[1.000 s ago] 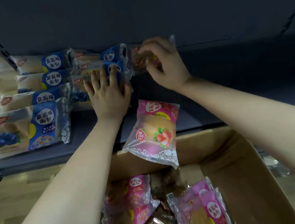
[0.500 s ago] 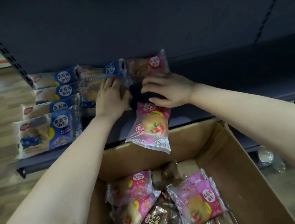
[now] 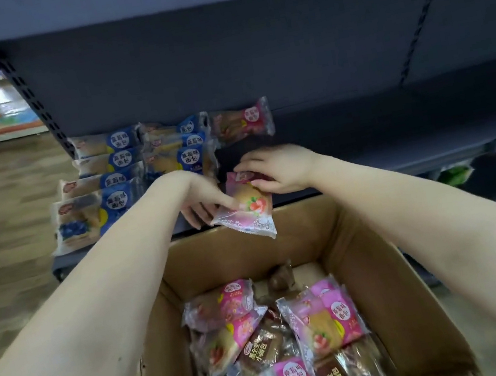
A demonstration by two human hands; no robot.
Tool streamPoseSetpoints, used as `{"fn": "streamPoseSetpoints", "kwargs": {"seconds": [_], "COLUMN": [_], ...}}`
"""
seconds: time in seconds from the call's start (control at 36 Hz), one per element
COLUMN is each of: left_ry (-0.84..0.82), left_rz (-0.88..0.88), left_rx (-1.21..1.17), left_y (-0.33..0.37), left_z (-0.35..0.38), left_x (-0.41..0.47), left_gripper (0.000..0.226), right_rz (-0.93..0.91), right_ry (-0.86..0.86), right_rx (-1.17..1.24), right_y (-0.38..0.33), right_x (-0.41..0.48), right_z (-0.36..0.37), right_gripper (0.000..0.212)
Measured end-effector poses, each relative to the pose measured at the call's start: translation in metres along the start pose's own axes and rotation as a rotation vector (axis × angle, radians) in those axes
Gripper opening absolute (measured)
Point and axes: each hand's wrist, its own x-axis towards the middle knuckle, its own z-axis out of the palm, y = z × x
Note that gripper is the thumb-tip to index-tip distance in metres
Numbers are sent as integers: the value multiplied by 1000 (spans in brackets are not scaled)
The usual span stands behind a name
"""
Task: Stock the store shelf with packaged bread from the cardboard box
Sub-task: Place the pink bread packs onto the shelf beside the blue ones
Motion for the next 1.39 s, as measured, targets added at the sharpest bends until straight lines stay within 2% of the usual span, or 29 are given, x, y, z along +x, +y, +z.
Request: {"fn": "streamPoseSetpoints", "kwargs": {"seconds": [0.11, 0.19, 0.31, 0.39, 0.5, 0.64, 0.69, 0.81, 0.89, 1.03, 1.11, 1.17, 1.25, 1.31, 1.39], "left_ry": [94, 312, 704, 832, 850, 882, 944, 1114, 1197, 1256, 1241, 1250, 1273, 1216, 1141], "left_rz": [100, 200, 292, 337, 379, 421, 457, 484, 520, 537, 542, 479, 241, 140, 84], "left_rx": [8, 101, 251, 231, 201, 92, 33, -178, -295, -431, -452, -347, -112, -85, -119], "left_y": [10, 14, 15, 17, 16, 10, 8, 8, 14, 24, 33, 31, 18, 9, 1], "left_z": [4, 1, -5, -6, -3, 3, 4, 2, 2, 5, 13, 20, 26, 30, 39], "left_x": [-9, -16, -24, -26, -23, -19, -17, -9, -1, 16, 23, 38, 65, 79, 91], "left_gripper": [49, 49, 36, 39, 36, 34, 31, 43, 39, 32, 38, 50, 58, 58, 64], "right_rz": [2, -5, 5, 43, 152, 212, 221, 280, 310, 445, 557, 631, 676, 667, 678], "right_ry": [-2, -11, -2, -8, -25, 10, 25, 53, 62, 62, 51, 49, 52, 57, 93], "right_rx": [-13, -23, -2, -21, -60, -101, -129, -128, -144, -126, -77, -42, -23, -23, 2], "right_y": [-10, -12, -9, -11, -21, -26, -23, -14, -10, -9, -7, -3, 7, 13, 22], "right_x": [-2, -4, -8, -10, -13, -10, -8, -5, -3, 5, 13, 20, 30, 37, 49], "right_z": [1, -4, -11, -9, 6, 12, 11, 14, 18, 26, 32, 37, 45, 49, 53], "right_gripper": [48, 54, 73, 91, 104, 96, 96, 95, 99, 99, 94, 90, 90, 90, 84]}}
